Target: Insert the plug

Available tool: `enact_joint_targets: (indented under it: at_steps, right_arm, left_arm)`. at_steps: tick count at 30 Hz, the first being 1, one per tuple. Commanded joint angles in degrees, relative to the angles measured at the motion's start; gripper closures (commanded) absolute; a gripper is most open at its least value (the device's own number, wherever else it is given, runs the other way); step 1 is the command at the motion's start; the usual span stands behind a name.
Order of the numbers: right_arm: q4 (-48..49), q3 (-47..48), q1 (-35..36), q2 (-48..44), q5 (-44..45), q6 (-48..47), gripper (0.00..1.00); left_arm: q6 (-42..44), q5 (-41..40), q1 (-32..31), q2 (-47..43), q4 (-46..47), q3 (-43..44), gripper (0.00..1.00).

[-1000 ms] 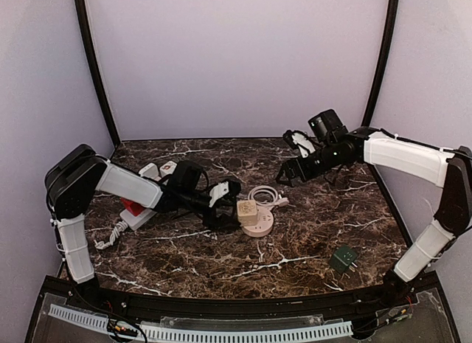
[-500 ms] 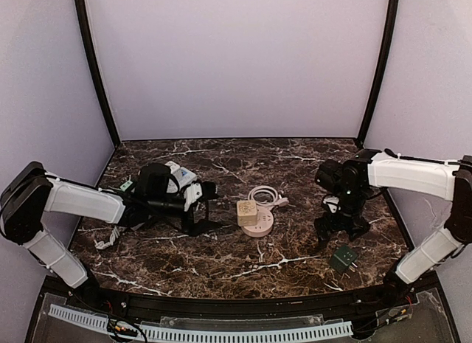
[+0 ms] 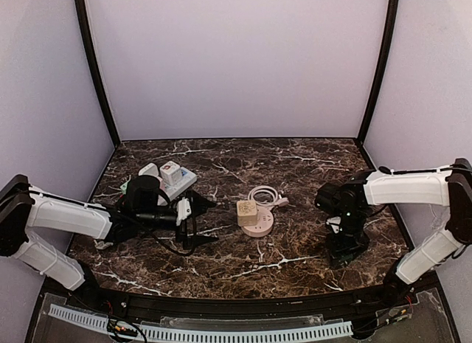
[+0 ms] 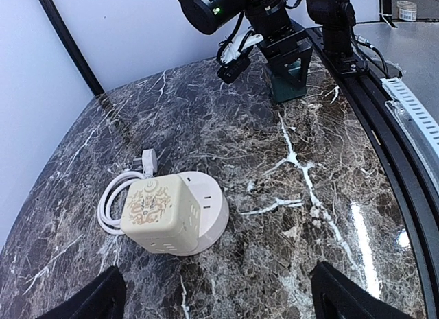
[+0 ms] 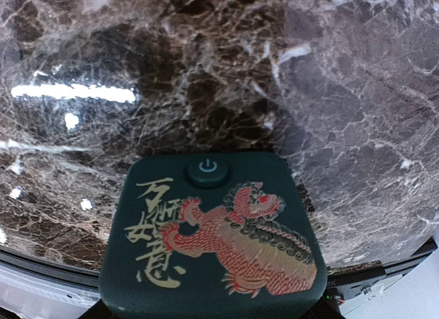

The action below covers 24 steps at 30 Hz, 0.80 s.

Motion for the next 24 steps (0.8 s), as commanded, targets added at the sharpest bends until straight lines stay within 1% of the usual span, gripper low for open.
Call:
enact_joint_targets:
  at_steps: [1, 2, 3, 4, 6, 8, 9, 11, 12, 13, 14, 16, 18, 21, 23, 24]
  right_arm:
    - [5.3, -0.7, 0.5, -0.6, 1.5, -1.4, 0.74]
    - [5.5, -0.3, 0.6, -0.6, 1.2, -1.9, 0.88]
    - [5.6, 0.3, 0.6, -0.9, 0.6, -2.9, 0.96]
    - [6.2, 1.5, 1.0, -1.3, -0.7, -4.4, 1.00]
    - [8.8, 4.5, 2.0, -3.4, -5.0, -9.3, 1.00]
    - [14.1, 8.0, 3.3, -6.6, -10.6, -14.8, 1.00]
    - [19.7, 9.3, 4.0, -8.6, -14.1, -17.8, 1.00]
    - [31.6, 9.6, 4.8, -13.6, -22.8, -24.7, 1.00]
    - [37.8, 8.6, 4.9, -15.5, -26.8, -27.5, 1.00]
    - [44.5, 7.6, 4.8, -17.1, -30.0, -30.3, 1.00]
    - [49.5, 6.6, 4.8, -18.0, -33.0, -34.3, 1.00]
    - [57.4, 6.6, 4.8, -17.8, -38.3, -41.6, 1.00]
    - [61.2, 8.5, 4.8, -15.3, -43.9, -48.6, 1.00]
    - [61.5, 15.7, 4.5, -9.3, -50.3, -56.5, 1.00]
    - [61.5, 19.3, 4.0, -5.9, -53.2, -59.3, 1.00]
    - [61.7, 20.6, 3.9, -4.5, -54.0, -60.3, 1.00]
  left_arm:
    - [0.8, -1.5, -0.7, -2.5, 0.3, -1.1, 0.05]
    - [0.7, -1.7, -0.7, -2.7, 0.1, -1.1, 0.05]
    - [0.2, -2.0, -0.7, -3.1, -0.3, -1.2, 0.06]
    - [-0.1, -2.0, -0.7, -3.2, -0.5, -1.2, 0.06]
    - [-0.8, -1.8, -0.7, -3.6, -0.8, -1.2, 0.07]
    - [-1.2, -1.2, -0.7, -4.1, -1.2, -0.8, 0.09]
    - [-0.8, -0.7, -0.7, -4.4, -1.9, -0.5, 0.09]
    - [3.4, 1.1, -0.6, -4.8, -4.7, 0.6, 0.10]
    - [7.9, 1.5, -0.6, -5.0, -8.0, 1.7, 0.10]
    - [10.2, 1.9, -0.6, -5.2, -9.6, 2.5, 0.10]
    - [14.1, 2.0, -0.2, -5.2, -13.9, 4.6, 0.10]
    - [16.7, 3.4, 0.8, -5.1, -20.3, 9.1, 0.11]
    - [16.2, 5.3, 1.8, -4.9, -24.5, 13.5, 0.11]
    - [13.9, 10.4, 2.8, -5.1, -27.1, 18.4, 0.10]
    - [9.7, 13.5, 3.2, -5.1, -27.5, 22.7, 0.10]
    - [6.2, 15.3, 3.2, -4.9, -27.2, 23.6, 0.10]
